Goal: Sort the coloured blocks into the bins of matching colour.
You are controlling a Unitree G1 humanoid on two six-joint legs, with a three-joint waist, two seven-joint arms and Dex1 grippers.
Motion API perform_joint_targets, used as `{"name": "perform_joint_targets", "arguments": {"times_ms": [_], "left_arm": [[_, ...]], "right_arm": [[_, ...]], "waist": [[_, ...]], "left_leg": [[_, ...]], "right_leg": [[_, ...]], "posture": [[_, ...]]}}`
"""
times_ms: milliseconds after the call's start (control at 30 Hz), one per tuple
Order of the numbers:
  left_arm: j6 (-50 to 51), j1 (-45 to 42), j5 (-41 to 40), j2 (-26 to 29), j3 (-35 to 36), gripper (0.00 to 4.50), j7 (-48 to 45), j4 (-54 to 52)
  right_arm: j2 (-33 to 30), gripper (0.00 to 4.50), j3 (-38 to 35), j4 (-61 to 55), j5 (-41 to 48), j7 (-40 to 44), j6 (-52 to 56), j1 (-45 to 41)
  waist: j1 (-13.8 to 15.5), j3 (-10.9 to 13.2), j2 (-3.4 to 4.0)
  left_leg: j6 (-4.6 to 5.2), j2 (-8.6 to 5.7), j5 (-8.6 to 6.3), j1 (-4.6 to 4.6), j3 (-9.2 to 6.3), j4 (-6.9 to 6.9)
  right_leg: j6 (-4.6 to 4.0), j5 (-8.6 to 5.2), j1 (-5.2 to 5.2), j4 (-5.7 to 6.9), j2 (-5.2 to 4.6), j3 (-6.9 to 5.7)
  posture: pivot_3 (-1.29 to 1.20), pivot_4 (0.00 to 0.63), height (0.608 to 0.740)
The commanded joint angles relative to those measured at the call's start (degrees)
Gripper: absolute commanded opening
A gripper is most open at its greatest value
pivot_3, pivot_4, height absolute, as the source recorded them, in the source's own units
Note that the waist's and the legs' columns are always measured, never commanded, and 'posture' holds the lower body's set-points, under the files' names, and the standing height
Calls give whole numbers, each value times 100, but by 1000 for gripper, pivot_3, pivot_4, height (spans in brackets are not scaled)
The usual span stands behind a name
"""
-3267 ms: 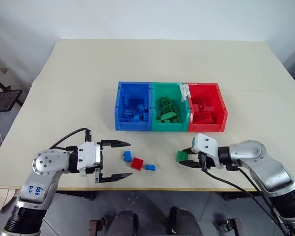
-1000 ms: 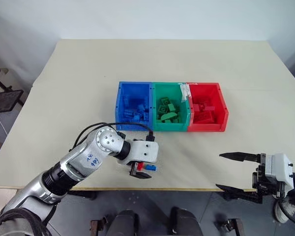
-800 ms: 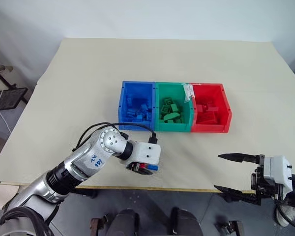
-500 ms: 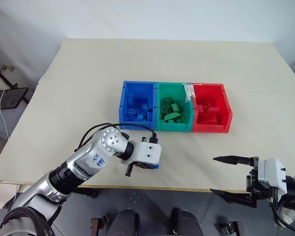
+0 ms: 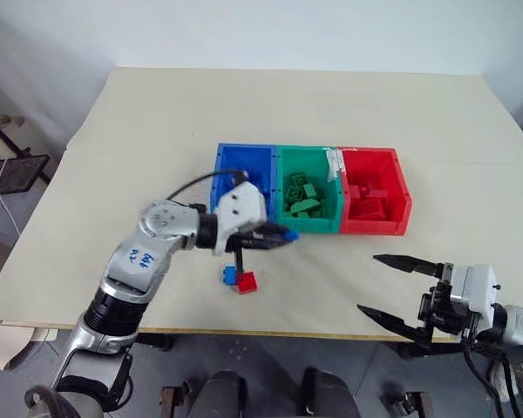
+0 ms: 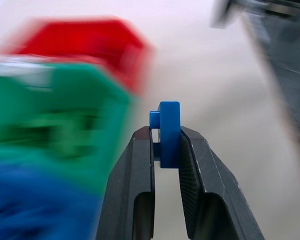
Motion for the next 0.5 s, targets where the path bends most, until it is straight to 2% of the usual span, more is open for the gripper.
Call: {"name": "perform_joint_targets", "arguments": {"times_ms": [33,100,267,433,500], "left_arm": [[181,-118,-250,-154,815,320,737,399],[97,-424,-155,-359,889,320,1120,815],[-360,-1026,230,-716,521,320,1405,1932],[-448,-1335,442,-651,431,320,1530,2579],[-338,-1369,456,-603,464,1086,1571,2628]], "right_arm": [[155,4500,-158,-165,117,-230,-180,4],[212,4500,-83,-166,76,-322,-208,-40],[286,4500,84,-143,102,-662,-55,-469],[240,4500,258,-269,177,-887,214,-778],[238,4500,326,-269,150,-908,232,-871]], "waist": [[1,0,0],[19,0,0],[17,-1,-5],[-53,-1,-5],[-76,-1,-5]], "left_leg": [[0,-1,0,0,1,0],[0,-1,0,1,1,0],[1,-8,0,0,13,3],[0,-4,0,0,15,-9],[0,-4,0,0,16,-11]], "right_leg": [[0,0,1,0,-1,1],[0,0,1,2,-1,-1],[3,2,2,3,-3,-2],[3,2,-5,5,1,-8],[3,2,-6,5,1,-8]], "posture": [[0,150,740],[0,150,740],[0,150,740],[0,150,740],[0,150,740]]}}
